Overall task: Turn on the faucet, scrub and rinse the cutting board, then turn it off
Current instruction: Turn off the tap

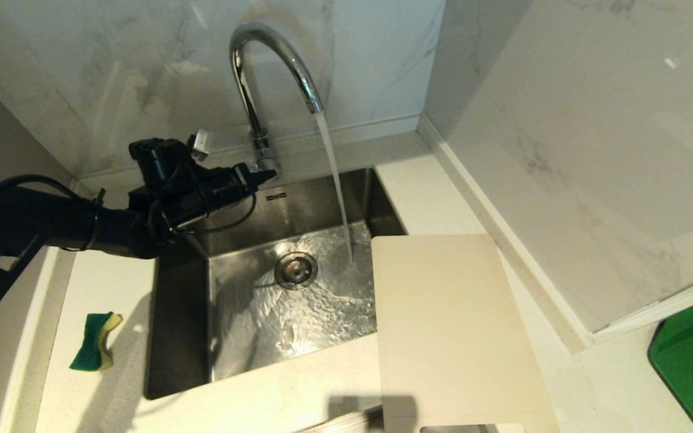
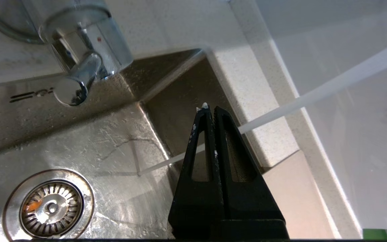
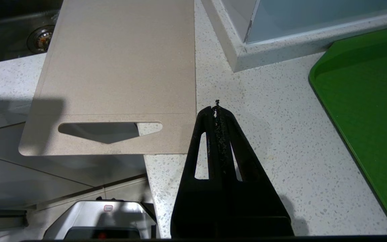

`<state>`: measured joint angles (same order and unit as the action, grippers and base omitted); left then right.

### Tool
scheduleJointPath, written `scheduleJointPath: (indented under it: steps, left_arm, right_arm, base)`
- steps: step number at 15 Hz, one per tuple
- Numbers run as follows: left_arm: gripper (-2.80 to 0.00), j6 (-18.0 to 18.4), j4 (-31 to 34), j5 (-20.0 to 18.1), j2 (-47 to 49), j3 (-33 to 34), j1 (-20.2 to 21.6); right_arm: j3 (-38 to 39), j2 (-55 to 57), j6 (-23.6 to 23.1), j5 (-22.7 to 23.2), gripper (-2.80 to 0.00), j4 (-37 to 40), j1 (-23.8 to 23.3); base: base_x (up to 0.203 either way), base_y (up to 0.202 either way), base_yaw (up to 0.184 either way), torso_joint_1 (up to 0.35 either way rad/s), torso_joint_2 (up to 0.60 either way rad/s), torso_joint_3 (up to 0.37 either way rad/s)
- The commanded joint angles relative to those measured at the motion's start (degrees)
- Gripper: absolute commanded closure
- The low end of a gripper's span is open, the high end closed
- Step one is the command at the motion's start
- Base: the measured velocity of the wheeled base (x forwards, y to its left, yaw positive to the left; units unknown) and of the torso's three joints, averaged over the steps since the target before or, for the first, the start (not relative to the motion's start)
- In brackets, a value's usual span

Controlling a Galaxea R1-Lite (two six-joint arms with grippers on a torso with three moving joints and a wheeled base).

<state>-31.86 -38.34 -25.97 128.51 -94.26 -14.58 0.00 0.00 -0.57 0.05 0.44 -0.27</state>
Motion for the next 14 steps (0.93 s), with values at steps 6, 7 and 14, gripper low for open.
scheduleJointPath:
  steps: [6, 7, 14]
  left_arm:
    - [0.00, -0.4, -0.2, 0.1, 4.4, -5.1, 0.8]
    - [0.00, -0.7, -0.2, 0.4, 5.0, -6.5, 0.8]
    - [0.00, -2.0, 1.1, 2.0, 8.1, -13.6, 2.9]
  right_arm:
    - [0.0, 0.0, 0.0, 0.0, 0.00, 0.0, 0.0]
    - [0.0, 0.0, 0.0, 0.0, 0.00, 0.0, 0.0]
    - [0.0, 0.0, 0.0, 0.0, 0.00, 0.0, 0.0]
  base:
    - [0.000, 0.000, 0.000, 0.000, 0.00, 0.000]
    - [0.000, 0.000, 0.000, 0.000, 0.00, 0.000]
    - [0.000, 0.000, 0.000, 0.000, 0.00, 0.000]
